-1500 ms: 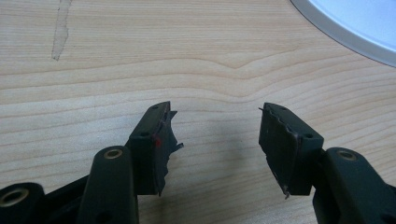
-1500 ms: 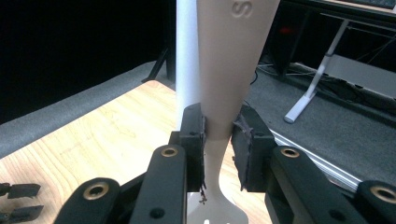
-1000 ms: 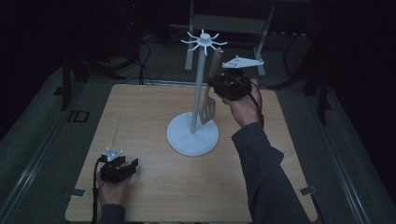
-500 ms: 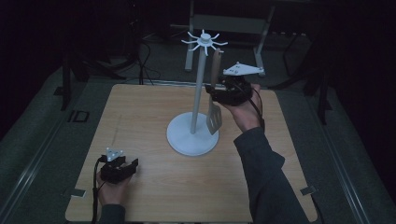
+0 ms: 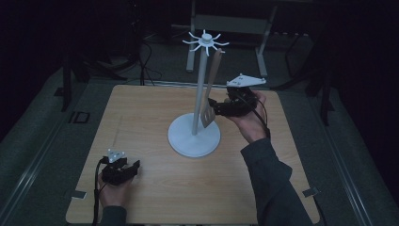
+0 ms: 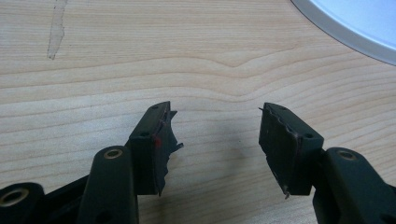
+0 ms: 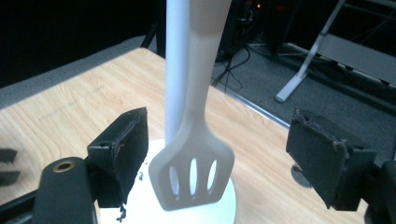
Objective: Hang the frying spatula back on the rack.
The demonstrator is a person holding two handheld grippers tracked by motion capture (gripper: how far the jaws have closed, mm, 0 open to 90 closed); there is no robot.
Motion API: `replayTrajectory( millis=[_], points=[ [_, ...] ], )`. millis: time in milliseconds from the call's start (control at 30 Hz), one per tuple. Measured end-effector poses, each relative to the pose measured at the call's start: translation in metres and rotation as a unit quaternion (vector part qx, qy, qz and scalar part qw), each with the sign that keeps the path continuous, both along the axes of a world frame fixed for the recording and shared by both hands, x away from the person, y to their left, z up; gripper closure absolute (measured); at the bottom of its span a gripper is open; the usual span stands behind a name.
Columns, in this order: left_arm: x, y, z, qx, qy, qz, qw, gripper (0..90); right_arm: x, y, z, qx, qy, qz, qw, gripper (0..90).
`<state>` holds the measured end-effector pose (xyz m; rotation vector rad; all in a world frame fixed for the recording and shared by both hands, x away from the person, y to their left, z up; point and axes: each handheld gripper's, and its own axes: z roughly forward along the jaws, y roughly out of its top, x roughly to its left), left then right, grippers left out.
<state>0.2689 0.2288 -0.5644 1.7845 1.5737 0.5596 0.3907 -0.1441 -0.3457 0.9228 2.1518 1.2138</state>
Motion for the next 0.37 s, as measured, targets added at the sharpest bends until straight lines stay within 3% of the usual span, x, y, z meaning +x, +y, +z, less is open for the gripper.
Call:
replayTrajectory(
  millis=[133, 367],
  points=[
    [0.000, 0.000, 0.000, 0.000, -0.001, 0.001, 1.0000, 44.5, -0.006, -0.005, -0.012, -0.007, 0.008, -0.005, 0.9999, 20.9],
    [0.001, 0.000, -0.002, 0.006, 0.003, 0.003, 1.0000, 44.3, -0.025, -0.028, -0.050, -0.011, 0.027, -0.015, 0.9995, 22.0]
  ],
)
